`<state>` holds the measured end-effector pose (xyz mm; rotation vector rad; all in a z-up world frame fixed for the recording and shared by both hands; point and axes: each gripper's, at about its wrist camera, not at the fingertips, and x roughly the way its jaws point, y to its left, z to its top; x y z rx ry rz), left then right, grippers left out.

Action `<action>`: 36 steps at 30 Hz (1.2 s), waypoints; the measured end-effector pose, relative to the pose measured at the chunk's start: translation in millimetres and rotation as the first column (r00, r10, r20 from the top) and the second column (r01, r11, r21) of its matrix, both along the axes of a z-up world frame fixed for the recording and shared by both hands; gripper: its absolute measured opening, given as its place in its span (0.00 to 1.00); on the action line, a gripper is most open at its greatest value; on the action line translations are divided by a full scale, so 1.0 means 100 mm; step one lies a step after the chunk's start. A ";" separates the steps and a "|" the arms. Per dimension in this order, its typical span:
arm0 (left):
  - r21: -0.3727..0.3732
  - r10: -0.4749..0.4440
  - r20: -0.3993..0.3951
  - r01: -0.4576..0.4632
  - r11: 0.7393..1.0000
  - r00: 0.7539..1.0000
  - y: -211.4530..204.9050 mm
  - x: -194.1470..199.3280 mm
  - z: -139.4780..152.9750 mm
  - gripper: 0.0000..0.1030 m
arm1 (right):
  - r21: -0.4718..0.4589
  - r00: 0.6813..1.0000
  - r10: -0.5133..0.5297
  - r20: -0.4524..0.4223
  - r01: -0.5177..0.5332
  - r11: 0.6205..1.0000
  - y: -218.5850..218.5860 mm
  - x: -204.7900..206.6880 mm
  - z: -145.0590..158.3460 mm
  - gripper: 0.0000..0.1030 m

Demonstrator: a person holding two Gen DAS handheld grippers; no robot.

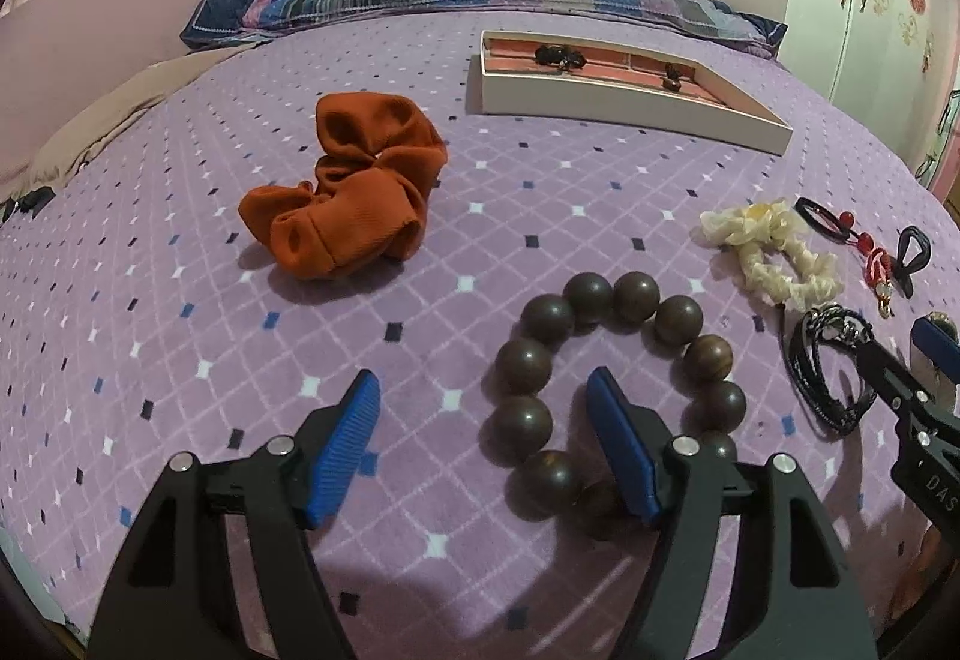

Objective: Organize jewelry
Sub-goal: 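Grasp the dark wooden bead bracelet with the left gripper while the right grasps the black braided bracelet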

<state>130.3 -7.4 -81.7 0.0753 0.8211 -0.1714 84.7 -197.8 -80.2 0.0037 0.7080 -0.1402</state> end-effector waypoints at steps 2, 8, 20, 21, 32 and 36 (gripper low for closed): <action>-0.003 -0.001 -0.001 0.001 1.000 1.000 0.00 0.01 -0.01 0.71 | 0.011 1.000 -0.002 -0.013 0.002 1.000 -0.01 0.02 -0.03 0.74; -0.016 -0.031 -0.019 0.031 0.999 0.999 -0.01 0.04 -0.05 0.84 | 0.000 1.000 0.004 -0.022 -0.004 1.000 0.01 0.05 -0.06 0.74; -0.015 -0.032 -0.019 0.032 0.999 0.999 -0.03 0.03 -0.06 0.84 | -0.066 1.000 0.019 -0.021 -0.021 0.998 0.14 0.05 -0.06 0.67; -0.014 -0.033 -0.018 0.032 0.999 0.999 -0.03 0.03 -0.06 0.84 | -0.065 0.999 0.021 -0.025 -0.023 0.998 0.15 0.05 -0.06 0.66; -0.040 -0.036 -0.020 0.035 0.999 0.999 -0.01 0.03 -0.05 0.83 | 0.026 0.997 0.066 -0.044 -0.065 0.998 0.10 0.07 -0.10 0.43; -0.050 -0.035 -0.020 0.034 0.998 0.999 0.01 0.02 -0.04 0.82 | 0.039 0.995 0.085 -0.043 -0.083 0.996 0.12 0.07 -0.10 0.32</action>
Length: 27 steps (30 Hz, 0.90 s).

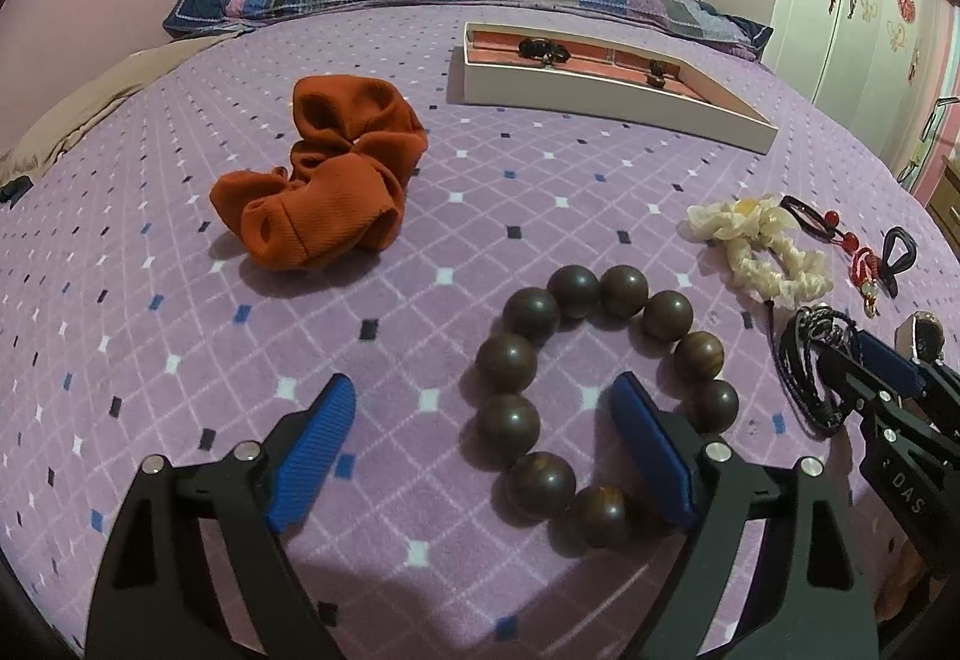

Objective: Organize jewelry
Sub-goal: 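Grasp the dark wooden bead bracelet with the left gripper while the right grasps the black braided bracelet, then carry both bracelets in the grippers over the cream tray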

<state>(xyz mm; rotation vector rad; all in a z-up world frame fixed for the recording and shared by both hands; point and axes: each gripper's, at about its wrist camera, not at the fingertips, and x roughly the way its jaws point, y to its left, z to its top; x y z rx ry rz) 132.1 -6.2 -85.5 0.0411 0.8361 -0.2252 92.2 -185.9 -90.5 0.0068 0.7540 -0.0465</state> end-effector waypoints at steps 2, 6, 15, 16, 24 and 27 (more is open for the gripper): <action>-0.004 0.002 0.001 -0.002 1.000 1.000 0.02 -0.01 0.01 0.79 | 0.006 1.000 0.007 0.001 -0.007 1.000 0.01 0.00 0.00 0.29; -0.015 0.010 0.002 -0.010 1.000 1.000 0.07 -0.02 0.02 0.74 | 0.024 1.000 0.012 0.002 -0.012 1.000 0.00 0.00 0.00 0.25; -0.049 0.015 0.006 -0.014 0.999 1.000 0.20 -0.05 0.05 0.57 | 0.079 1.000 0.013 0.015 -0.014 0.997 -0.07 -0.02 0.01 0.13; -0.052 0.013 0.006 -0.013 0.999 1.000 0.21 -0.05 0.05 0.55 | 0.084 1.000 0.012 0.021 -0.014 0.996 -0.08 -0.02 0.02 0.13; -0.060 -0.034 0.007 0.034 0.998 0.999 0.16 -0.03 0.10 0.25 | 0.090 0.998 0.016 0.054 -0.021 0.996 -0.09 -0.04 0.09 0.12; -0.055 -0.040 0.011 0.041 0.998 0.999 0.13 -0.03 0.12 0.22 | 0.074 0.997 0.025 0.075 -0.031 0.997 -0.08 -0.05 0.14 0.12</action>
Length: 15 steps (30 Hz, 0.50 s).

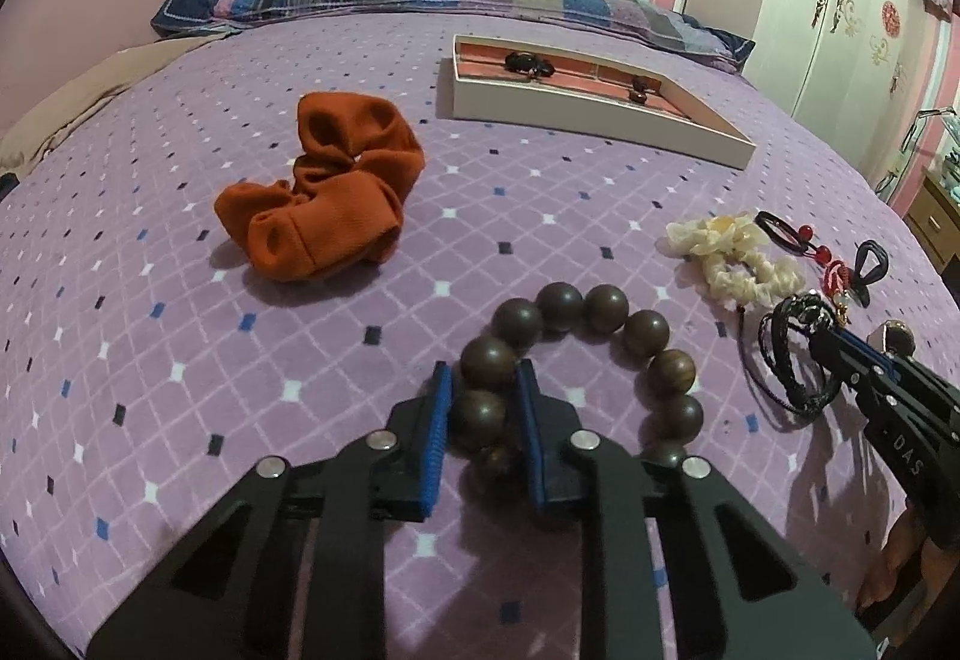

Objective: Organize jewelry
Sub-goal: 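Carry both bracelets in the grippers over the cream tray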

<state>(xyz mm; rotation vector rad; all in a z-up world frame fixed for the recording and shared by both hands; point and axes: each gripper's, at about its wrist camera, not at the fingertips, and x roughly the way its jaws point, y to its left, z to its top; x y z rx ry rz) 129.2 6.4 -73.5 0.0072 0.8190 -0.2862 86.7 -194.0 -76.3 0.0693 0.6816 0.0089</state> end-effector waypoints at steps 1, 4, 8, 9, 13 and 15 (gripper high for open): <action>-0.001 0.000 0.001 0.000 1.000 1.000 0.00 0.00 0.00 0.21 | -0.001 1.000 0.002 0.003 -0.002 1.000 0.00 0.00 0.01 0.12; -0.009 -0.004 0.006 0.004 1.000 1.000 0.00 0.00 0.01 0.19 | 0.000 1.000 0.006 0.009 -0.006 1.000 -0.02 0.00 0.03 0.12; -0.013 -0.009 0.029 0.010 1.000 1.000 -0.01 -0.01 0.10 0.19 | -0.010 0.999 0.011 0.033 -0.011 1.000 -0.05 -0.01 0.10 0.11; -0.013 -0.009 0.037 0.010 1.000 0.999 -0.01 -0.02 0.12 0.19 | -0.013 0.999 0.011 0.039 -0.010 1.000 -0.05 0.00 0.12 0.12; -0.024 -0.021 0.069 0.022 0.999 0.997 -0.06 0.00 0.25 0.19 | -0.029 0.998 0.008 0.061 -0.006 1.000 -0.12 0.04 0.22 0.12; -0.028 -0.028 0.079 0.030 0.999 0.996 -0.10 0.05 0.31 0.19 | -0.019 0.998 -0.001 0.063 0.002 1.000 -0.18 0.09 0.25 0.12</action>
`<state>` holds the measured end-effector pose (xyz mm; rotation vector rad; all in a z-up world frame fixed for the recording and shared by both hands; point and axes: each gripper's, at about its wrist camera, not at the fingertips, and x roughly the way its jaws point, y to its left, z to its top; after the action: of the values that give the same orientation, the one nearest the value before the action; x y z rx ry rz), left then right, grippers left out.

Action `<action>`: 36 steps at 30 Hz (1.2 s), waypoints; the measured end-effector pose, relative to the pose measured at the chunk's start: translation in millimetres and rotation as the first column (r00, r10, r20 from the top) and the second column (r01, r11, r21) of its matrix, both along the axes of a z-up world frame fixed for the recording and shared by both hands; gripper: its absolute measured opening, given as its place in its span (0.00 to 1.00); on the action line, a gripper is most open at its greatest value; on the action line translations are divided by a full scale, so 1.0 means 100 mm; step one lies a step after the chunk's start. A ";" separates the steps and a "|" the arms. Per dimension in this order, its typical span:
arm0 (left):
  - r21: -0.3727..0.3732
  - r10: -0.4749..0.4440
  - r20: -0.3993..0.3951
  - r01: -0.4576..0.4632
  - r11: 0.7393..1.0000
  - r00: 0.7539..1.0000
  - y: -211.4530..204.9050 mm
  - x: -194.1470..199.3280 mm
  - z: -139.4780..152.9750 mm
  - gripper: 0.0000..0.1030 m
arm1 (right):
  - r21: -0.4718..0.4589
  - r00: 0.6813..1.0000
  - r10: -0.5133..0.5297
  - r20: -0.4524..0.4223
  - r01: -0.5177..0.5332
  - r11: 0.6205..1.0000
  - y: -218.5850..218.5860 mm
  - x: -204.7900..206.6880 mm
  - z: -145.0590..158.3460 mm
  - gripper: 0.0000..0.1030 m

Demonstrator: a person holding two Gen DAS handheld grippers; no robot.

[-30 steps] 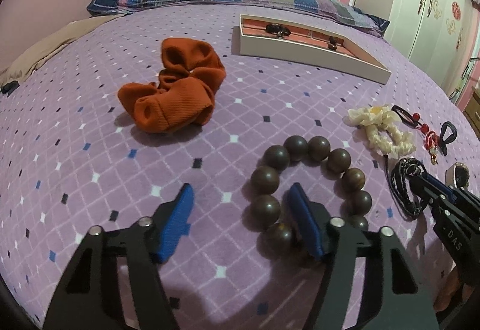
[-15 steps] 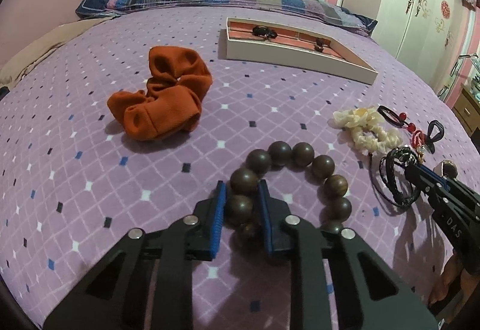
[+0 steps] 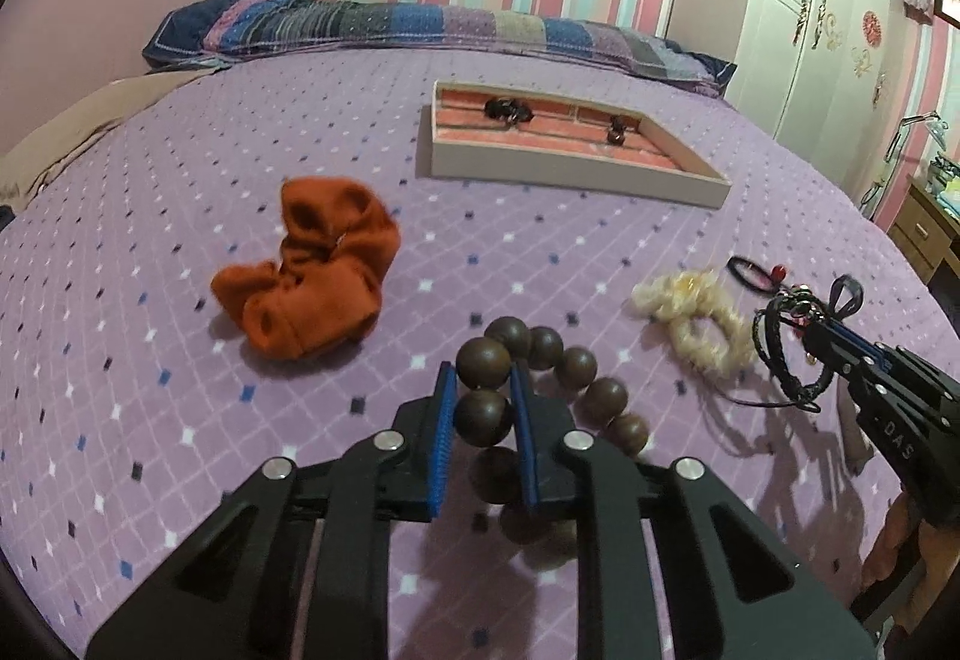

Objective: Organize jewelry
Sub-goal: 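Carry both bracelets in the grippers over the cream tray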

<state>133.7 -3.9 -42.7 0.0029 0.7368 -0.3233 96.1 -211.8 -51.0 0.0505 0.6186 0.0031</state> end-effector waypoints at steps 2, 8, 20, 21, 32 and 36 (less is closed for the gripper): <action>-0.001 -0.007 0.011 0.007 1.000 1.000 -0.03 0.04 0.05 0.19 | 0.007 1.000 -0.008 0.004 0.008 1.000 -0.06 0.07 0.04 0.12; -0.014 -0.027 0.038 0.028 1.000 0.999 -0.14 0.22 0.19 0.19 | 0.004 1.000 -0.019 0.019 0.019 1.000 -0.17 0.24 0.12 0.12; -0.013 -0.099 0.097 0.100 0.995 0.990 -0.38 0.46 0.47 0.19 | -0.001 0.997 -0.040 0.059 0.040 0.999 -0.35 0.54 0.36 0.11; -0.010 -0.102 0.099 0.104 0.995 0.990 -0.40 0.49 0.49 0.19 | -0.004 0.997 -0.040 0.061 0.040 0.999 -0.36 0.57 0.37 0.11; -0.028 -0.094 0.133 0.098 0.995 0.987 -0.65 1.12 0.82 0.19 | -0.015 0.995 -0.078 0.057 0.079 0.997 -0.60 1.28 0.54 0.11; -0.028 -0.074 0.133 0.079 0.997 0.988 -0.75 1.43 0.91 0.19 | -0.036 0.995 -0.085 0.054 0.087 0.996 -0.68 1.62 0.60 0.11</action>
<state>277.1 -78.9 48.5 0.0208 0.6013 -0.4047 258.3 -279.7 9.3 0.0398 0.5637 -0.0903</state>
